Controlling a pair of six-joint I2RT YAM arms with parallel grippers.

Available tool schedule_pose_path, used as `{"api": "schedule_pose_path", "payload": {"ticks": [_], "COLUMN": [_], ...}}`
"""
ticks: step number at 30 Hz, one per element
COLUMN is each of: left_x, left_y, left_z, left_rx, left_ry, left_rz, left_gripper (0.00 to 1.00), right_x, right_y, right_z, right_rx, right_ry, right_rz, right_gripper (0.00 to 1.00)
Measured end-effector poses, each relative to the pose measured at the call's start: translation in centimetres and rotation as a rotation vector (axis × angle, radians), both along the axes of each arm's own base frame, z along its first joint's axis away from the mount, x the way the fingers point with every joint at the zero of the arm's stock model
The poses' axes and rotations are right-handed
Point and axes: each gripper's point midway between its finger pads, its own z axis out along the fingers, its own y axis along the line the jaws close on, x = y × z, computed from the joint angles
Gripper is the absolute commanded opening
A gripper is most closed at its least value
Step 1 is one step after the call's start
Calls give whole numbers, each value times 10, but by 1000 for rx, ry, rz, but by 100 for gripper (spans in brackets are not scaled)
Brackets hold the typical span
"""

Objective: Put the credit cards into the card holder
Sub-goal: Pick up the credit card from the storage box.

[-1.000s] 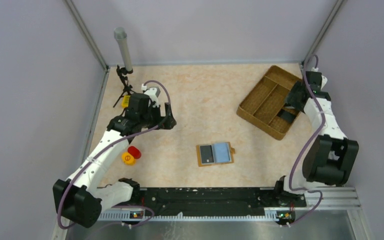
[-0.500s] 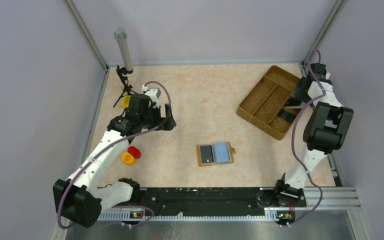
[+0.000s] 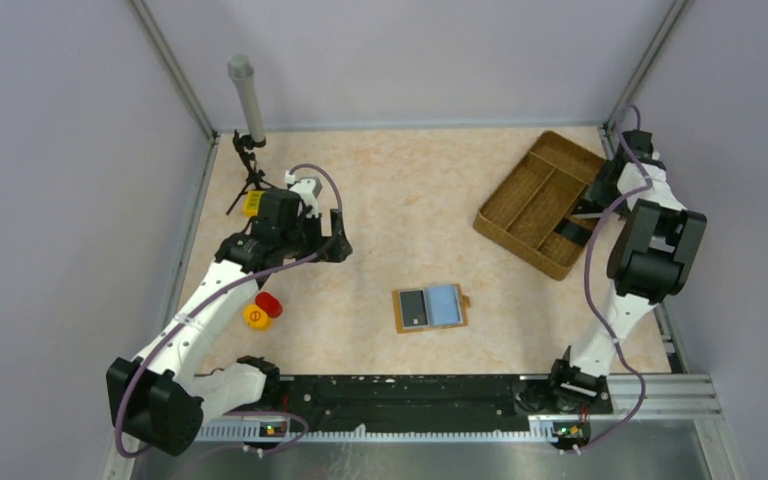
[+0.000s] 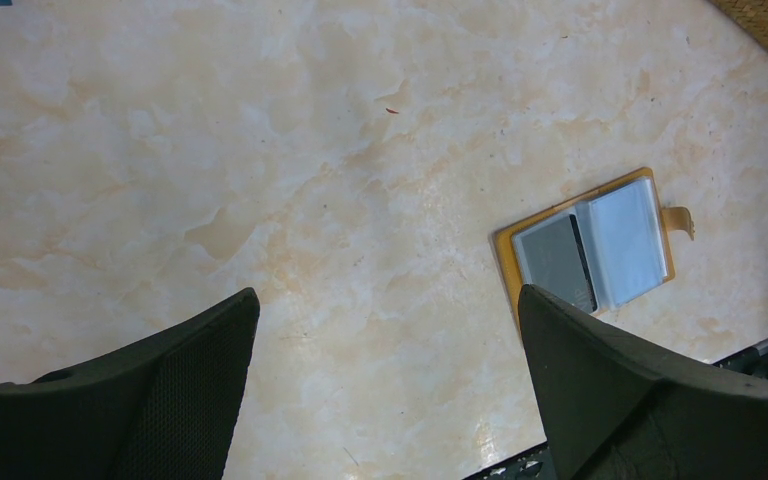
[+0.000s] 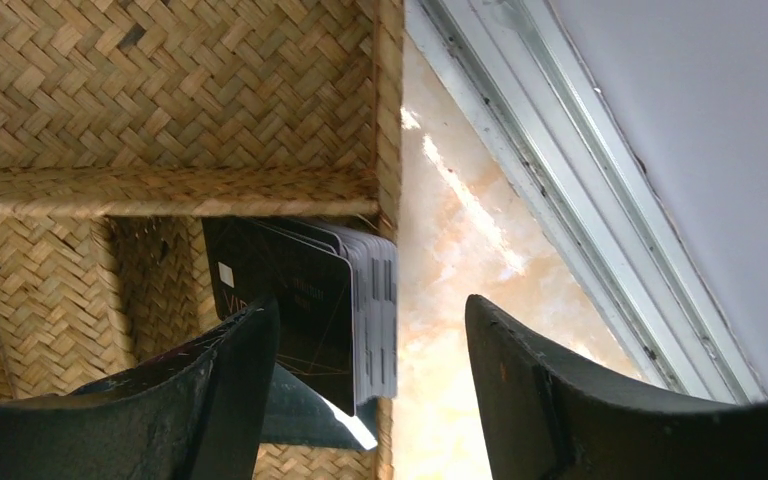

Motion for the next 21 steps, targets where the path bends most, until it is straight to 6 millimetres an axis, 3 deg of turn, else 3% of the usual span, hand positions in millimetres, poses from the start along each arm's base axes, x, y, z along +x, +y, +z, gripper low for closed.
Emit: {"api": "schedule_pose_path", "payload": {"ticks": [6, 16, 21], "left_x": [0, -1, -1], "left_y": [0, 0, 0], "left_z": [-1, -1, -2], "left_rx": [1, 1, 1], "left_ry": [2, 3, 4], "left_rz": [-1, -1, -1], "left_gripper": [99, 99, 99], "right_x": [-9, -9, -8], "right_y": [-8, -9, -8], "right_z": [14, 21, 27], "right_rx": [-10, -12, -11], "right_ry": [-13, -33, -47], "right_rz": [-23, -26, -23], "right_gripper": [60, 26, 22]}}
